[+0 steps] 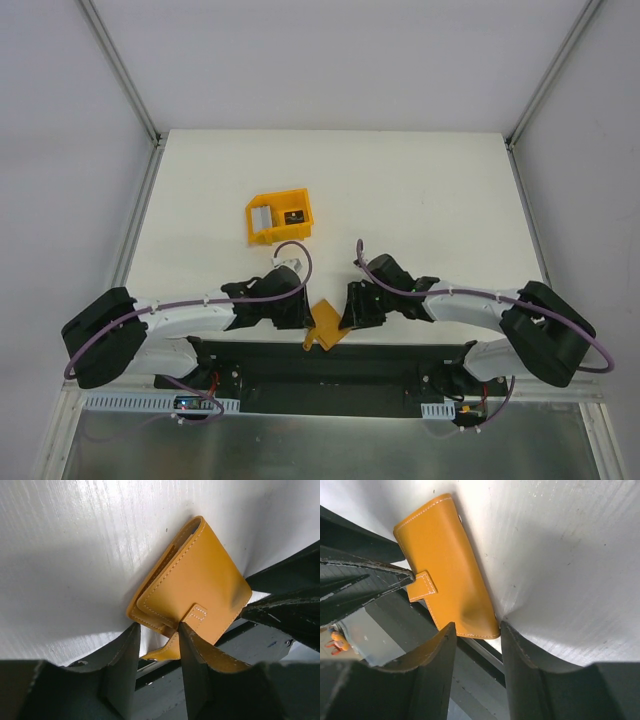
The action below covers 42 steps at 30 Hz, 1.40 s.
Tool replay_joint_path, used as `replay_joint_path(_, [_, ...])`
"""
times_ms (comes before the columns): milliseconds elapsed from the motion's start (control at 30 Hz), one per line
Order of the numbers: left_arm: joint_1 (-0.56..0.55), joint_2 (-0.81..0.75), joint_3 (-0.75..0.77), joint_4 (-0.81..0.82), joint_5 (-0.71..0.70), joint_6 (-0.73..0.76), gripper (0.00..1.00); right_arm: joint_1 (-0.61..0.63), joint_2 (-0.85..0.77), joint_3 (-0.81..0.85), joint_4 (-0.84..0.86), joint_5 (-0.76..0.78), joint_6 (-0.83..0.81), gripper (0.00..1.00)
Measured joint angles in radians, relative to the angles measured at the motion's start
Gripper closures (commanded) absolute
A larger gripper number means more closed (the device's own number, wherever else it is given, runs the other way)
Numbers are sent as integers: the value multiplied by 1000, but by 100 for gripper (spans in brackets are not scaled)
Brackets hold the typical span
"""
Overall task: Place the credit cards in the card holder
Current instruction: Open the card holder at the center of the board.
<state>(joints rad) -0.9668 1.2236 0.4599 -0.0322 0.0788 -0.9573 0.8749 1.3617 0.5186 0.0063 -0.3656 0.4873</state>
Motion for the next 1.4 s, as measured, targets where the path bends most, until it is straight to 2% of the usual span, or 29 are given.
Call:
replay_joint_path(267, [-13,37,15,23,-8,-27,68,0,10,-35,99,-10,98,63])
replay_joint_path(467, [-15,42,18,22,-13,-39,67,0,10,-43,139,-5,156,89])
replay_joint_path(533, [-16,41,18,22,-19,-42,64,0,6,-43,144,-2,164,96])
replay_joint_path(633, [-16,29,18,20,-39,-43,50,0,-26,-40,137,14,162,97])
replay_joint_path(733, [-21,-24,18,-13,-83,-43,41,1,-97,-8,55,68,129,97])
replay_joint_path(867, [-22,-145,23,-95,-162,-43,30,1,-225,87,-138,198,51,96])
replay_joint_path(1033, [-5,-280,30,-185,-246,-42,29,9,-313,275,-366,403,-68,95])
replay_joint_path(1133, [24,-304,30,-234,-272,-42,28,56,-262,367,-479,543,-113,95])
replay_joint_path(1400, [76,-388,30,-351,-314,-43,27,245,52,586,-776,909,-131,91])
